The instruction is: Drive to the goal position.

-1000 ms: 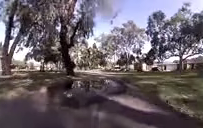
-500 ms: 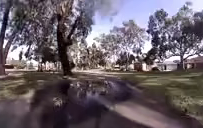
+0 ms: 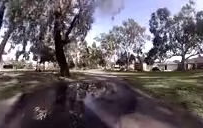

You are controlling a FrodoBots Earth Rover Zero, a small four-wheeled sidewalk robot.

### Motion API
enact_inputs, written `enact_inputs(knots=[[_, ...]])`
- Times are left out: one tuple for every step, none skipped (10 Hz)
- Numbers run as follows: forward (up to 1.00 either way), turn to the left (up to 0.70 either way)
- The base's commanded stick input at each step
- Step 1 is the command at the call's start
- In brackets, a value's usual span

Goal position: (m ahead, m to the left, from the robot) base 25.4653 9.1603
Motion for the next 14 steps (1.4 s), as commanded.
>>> enact_inputs(knots=[[1.00,0.00],[1.00,0.00],[1.00,0.00],[1.00,0.00],[1.00,0.00],[1.00,0.00],[1.00,0.00],[1.00,0.00],[1.00,0.00],[1.00,0.00],[1.00,0.00],[1.00,0.00],[1.00,0.00],[1.00,0.00]])
